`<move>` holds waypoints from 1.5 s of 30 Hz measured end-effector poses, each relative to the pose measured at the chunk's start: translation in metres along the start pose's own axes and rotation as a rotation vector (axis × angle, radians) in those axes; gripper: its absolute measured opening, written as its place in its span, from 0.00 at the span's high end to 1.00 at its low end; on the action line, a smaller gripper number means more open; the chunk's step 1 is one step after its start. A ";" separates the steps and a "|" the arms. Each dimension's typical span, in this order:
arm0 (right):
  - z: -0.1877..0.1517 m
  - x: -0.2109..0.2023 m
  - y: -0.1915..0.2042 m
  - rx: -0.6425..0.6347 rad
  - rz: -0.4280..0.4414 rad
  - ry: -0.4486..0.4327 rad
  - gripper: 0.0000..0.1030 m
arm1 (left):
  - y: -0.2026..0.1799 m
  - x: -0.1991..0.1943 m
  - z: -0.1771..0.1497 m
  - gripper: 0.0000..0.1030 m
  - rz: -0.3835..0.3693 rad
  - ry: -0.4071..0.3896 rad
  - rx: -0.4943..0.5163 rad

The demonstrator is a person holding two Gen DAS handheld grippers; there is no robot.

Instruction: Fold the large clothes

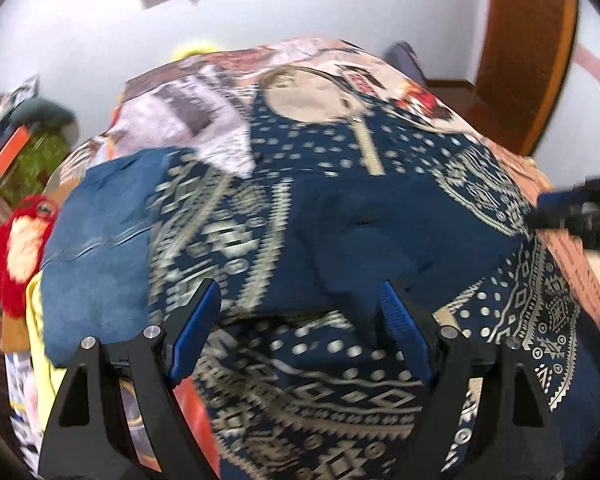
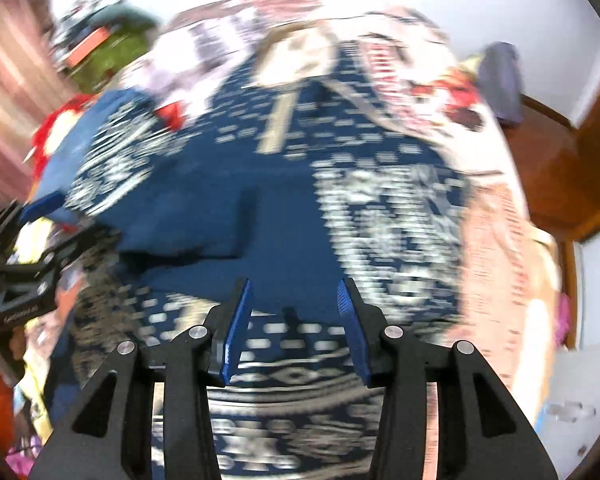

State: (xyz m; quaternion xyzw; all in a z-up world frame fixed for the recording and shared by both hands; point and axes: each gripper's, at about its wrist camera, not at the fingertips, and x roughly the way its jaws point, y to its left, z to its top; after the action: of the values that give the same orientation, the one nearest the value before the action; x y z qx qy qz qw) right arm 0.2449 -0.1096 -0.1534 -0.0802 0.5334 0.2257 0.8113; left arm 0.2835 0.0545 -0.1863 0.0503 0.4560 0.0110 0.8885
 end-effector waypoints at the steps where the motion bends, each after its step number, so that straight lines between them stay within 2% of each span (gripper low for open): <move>1: 0.001 0.000 -0.009 0.015 -0.026 -0.006 0.61 | -0.009 0.005 0.002 0.21 -0.008 0.004 0.032; 3: 0.001 0.001 -0.025 0.045 -0.045 -0.014 0.61 | -0.022 0.017 0.004 0.21 -0.012 0.014 0.083; 7: 0.001 0.022 -0.055 0.157 0.002 0.024 0.58 | -0.045 0.054 0.002 0.21 0.056 0.079 0.190; 10: -0.007 0.049 -0.070 0.222 -0.033 0.065 0.58 | -0.056 0.079 -0.003 0.21 0.117 0.123 0.265; 11: -0.009 0.054 -0.073 0.232 -0.040 0.075 0.58 | -0.057 0.081 -0.004 0.20 0.134 0.117 0.281; 13: -0.014 0.068 -0.078 0.255 0.006 0.092 0.58 | -0.061 0.081 -0.004 0.19 0.166 0.079 0.315; 16: -0.017 0.075 -0.077 0.258 0.004 0.068 0.57 | -0.065 0.081 0.000 0.19 0.213 0.049 0.342; 18: -0.016 0.076 -0.071 0.233 -0.017 0.059 0.57 | -0.066 0.081 0.002 0.19 0.206 0.048 0.349; 21: -0.016 0.076 -0.069 0.228 -0.018 0.051 0.57 | -0.070 0.077 0.000 0.19 0.129 0.062 0.372; 24: -0.019 0.075 -0.076 0.234 -0.001 0.043 0.57 | -0.081 0.076 -0.005 0.19 0.167 0.032 0.422; 26: -0.020 0.075 -0.077 0.235 -0.002 0.038 0.57 | -0.084 0.079 -0.002 0.19 0.183 0.011 0.420; 27: -0.023 0.074 -0.078 0.231 -0.006 0.037 0.57 | -0.085 0.081 0.001 0.19 0.184 0.001 0.410; 29: -0.023 0.074 -0.076 0.225 -0.018 0.034 0.57 | -0.082 0.088 0.010 0.27 0.166 -0.003 0.366; 31: -0.022 0.074 -0.075 0.220 -0.025 0.032 0.57 | -0.076 0.094 0.018 0.46 0.149 0.016 0.319; 34: -0.022 0.075 -0.076 0.219 -0.020 0.031 0.57 | -0.056 0.091 0.031 0.67 0.121 0.023 0.218; 36: -0.022 0.074 -0.075 0.217 -0.013 0.032 0.57 | -0.035 0.078 0.036 0.71 0.131 -0.001 0.149; 40: -0.022 0.074 -0.075 0.218 -0.008 0.032 0.57 | 0.023 0.048 0.040 0.71 0.124 -0.052 -0.040; 41: -0.022 0.074 -0.075 0.218 -0.009 0.031 0.57 | 0.033 0.045 0.040 0.71 0.103 -0.047 -0.073; 43: -0.022 0.074 -0.075 0.216 -0.011 0.031 0.57 | 0.062 0.042 0.034 0.71 0.002 -0.013 -0.161; 45: -0.022 0.074 -0.075 0.217 -0.014 0.028 0.56 | 0.075 0.040 0.024 0.71 -0.068 0.018 -0.213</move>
State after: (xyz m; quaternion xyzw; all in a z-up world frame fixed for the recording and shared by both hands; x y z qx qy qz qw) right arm 0.2851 -0.1635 -0.2381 0.0012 0.5653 0.1599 0.8092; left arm 0.3284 0.1301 -0.1974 -0.0599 0.4617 0.0295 0.8845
